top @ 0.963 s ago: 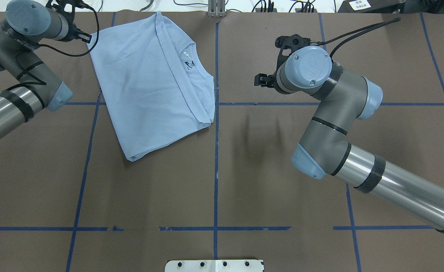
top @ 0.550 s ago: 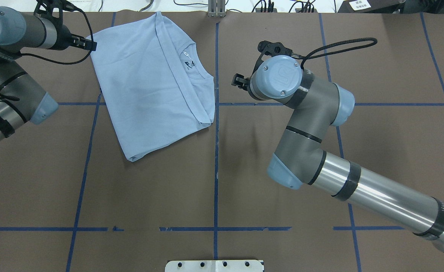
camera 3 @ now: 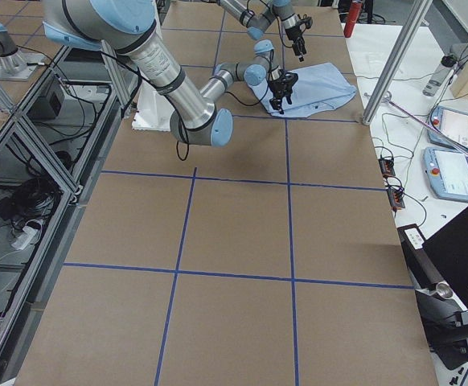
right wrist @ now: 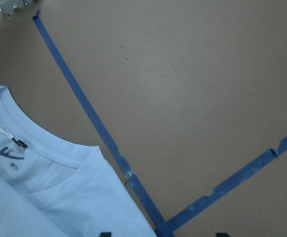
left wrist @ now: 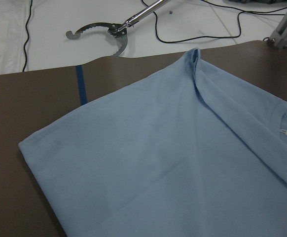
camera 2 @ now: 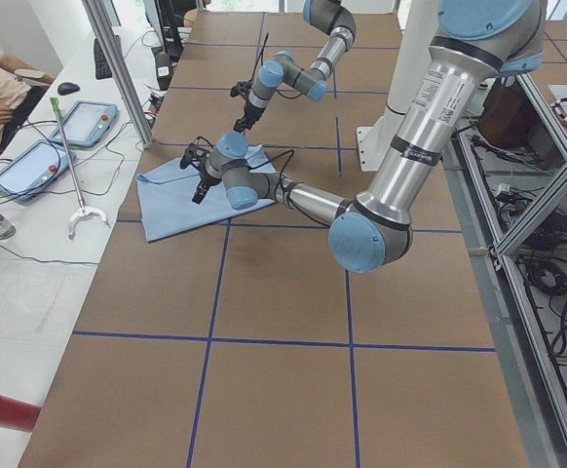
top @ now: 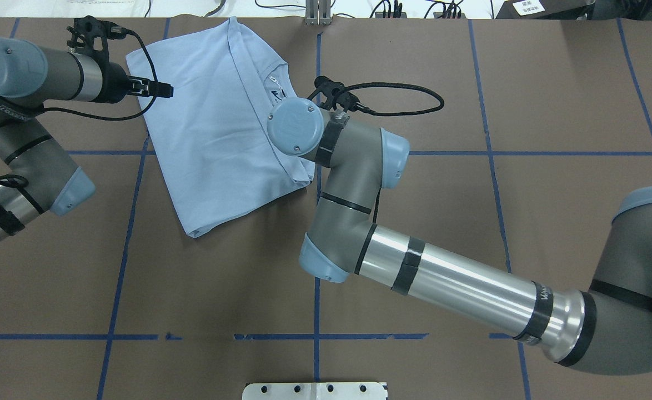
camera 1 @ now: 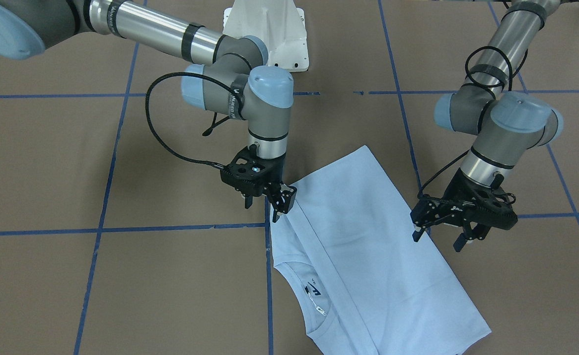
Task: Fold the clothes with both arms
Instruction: 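Reach the right gripper across to the folded shirt near the collar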
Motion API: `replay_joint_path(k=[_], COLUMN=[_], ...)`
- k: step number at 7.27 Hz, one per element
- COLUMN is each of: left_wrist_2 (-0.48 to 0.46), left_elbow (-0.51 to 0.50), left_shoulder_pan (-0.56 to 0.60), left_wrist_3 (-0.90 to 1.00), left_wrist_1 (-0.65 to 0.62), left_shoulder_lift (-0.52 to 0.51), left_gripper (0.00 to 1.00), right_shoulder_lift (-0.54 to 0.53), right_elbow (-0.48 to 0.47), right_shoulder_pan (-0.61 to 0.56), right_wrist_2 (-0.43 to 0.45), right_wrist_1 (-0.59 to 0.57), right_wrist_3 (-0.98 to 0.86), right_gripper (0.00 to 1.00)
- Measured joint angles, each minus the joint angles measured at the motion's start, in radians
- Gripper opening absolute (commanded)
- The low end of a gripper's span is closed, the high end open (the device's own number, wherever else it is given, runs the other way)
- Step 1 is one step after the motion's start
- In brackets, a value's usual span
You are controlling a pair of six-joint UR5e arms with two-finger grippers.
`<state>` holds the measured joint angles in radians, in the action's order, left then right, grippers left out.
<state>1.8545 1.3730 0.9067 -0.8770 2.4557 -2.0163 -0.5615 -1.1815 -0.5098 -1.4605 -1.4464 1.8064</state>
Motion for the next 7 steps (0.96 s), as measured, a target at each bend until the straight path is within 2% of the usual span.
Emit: replay_joint_path(k=[1,3,4,7], left_wrist_2=[0.000,-0.001,-0.002,-0.003], left_elbow=[0.005,0.005,0.003,0.000], left_shoulder_pan=[-0.007,-0.010,-0.011,-0.011], left_wrist_3=[-0.009,-0.012,-0.012,-0.010], left_wrist_1=[0.000,0.001,0.001,0.002], left_shoulder_lift=[0.003,0.006,0.007,0.008], left_gripper=[1.00,1.00,1.00,1.00], right_shoulder_lift=[0.033,0.057,0.058,0.058], right_elbow=[0.048,0.104,0.113,0.125], right_shoulder_pan=[0.014,0.026,0.033,0.052], right_wrist_2=[0.011,0.029,0.037,0.050], right_wrist_1=[-0.006,-0.009,-0.009,-0.009], right_wrist_3=[-0.006,-0.052,-0.062,-0.068], right_gripper=[0.70,0.61,0.56,0.54])
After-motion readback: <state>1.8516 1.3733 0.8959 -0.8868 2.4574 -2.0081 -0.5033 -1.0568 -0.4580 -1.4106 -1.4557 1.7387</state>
